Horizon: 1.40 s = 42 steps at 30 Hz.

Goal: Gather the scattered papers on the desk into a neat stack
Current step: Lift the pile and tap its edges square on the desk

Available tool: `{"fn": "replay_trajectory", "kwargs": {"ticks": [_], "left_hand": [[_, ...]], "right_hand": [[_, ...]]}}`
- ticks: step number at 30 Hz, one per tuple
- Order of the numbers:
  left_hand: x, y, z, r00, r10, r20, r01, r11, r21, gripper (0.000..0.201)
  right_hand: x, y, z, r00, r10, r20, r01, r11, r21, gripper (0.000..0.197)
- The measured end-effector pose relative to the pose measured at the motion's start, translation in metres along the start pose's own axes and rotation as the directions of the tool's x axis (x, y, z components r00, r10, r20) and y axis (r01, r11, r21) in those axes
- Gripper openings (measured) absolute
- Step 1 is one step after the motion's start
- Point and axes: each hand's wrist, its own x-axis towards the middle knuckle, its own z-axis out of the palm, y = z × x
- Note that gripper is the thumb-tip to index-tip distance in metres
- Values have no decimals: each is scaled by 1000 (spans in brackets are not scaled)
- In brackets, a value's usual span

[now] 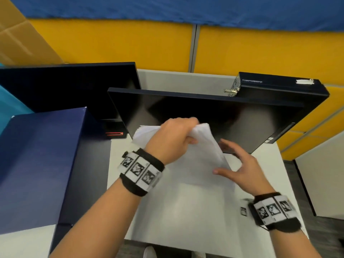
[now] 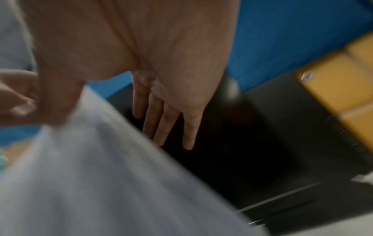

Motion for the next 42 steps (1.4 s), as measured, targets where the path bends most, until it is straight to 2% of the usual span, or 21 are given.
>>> {"fn": "replay_trajectory", "kwargs": {"ticks": [2,3,4,6,9,11,12,14,16,19,21,23,24,26,27,32,35,39,42], "left_hand": [[4,17,11,988,140,66,-147,984,104,14],[4,19,17,982,174,72,-183,975,126,15],[2,16,22,980,191,50,-196,972,130,15],[-7,4,24,989,146,-25,-143,985,92,17],[-36,-38,27,992,-91,-85,90,996,-14,32],[-59,-65,32,965,-232,-125,223,971,-86,41],[-68,-74,37,944,-302,-131,277,944,-179,43],[-81,-80,54,906,-421,-54,352,815,-460,43],[-90,-78,81,881,-467,77,401,649,-646,39],[-103,-76,122,833,-513,206,502,546,-670,36],[-109,-79,140,787,-557,265,576,510,-638,16],[-114,-85,155,754,-586,297,628,513,-585,39],[-116,-88,159,745,-597,297,639,512,-574,42],[-121,-98,168,744,-590,313,641,499,-584,17],[-122,-100,170,741,-592,318,642,484,-595,11],[-117,-96,174,699,-647,305,647,390,-655,12],[-113,-94,173,681,-661,314,653,354,-669,14],[-110,-87,165,697,-636,332,648,359,-672,15],[-108,-81,142,725,-600,339,639,401,-657,13]], "right_hand": [[8,-17,25,995,-39,-91,44,997,57,30],[11,-21,33,988,-36,-152,49,995,84,15],[12,-20,40,979,-20,-205,43,993,109,22],[7,-12,48,965,63,-255,-10,979,202,31],[-3,6,51,945,194,-264,-99,938,333,28],[-8,16,53,935,238,-264,-127,918,375,22],[-10,21,53,930,259,-262,-139,905,403,18],[-14,27,54,921,287,-262,-153,887,435,16],[-17,30,56,920,299,-252,-164,880,445,17],[-18,33,57,921,313,-230,-188,878,441,15],[-20,35,56,925,310,-222,-183,872,454,15],[-22,37,54,921,319,-225,-186,865,466,13],[-22,39,53,917,330,-225,-193,859,474,12],[-23,43,54,907,357,-223,-214,847,486,12],[-22,45,54,903,366,-224,-222,845,486,13],[-21,60,57,914,392,-100,-308,835,456,19],[-24,70,59,894,441,-86,-376,839,394,18],[-27,69,58,871,473,-129,-392,829,398,19],[-37,62,39,900,433,-54,-364,813,454,16]]}}
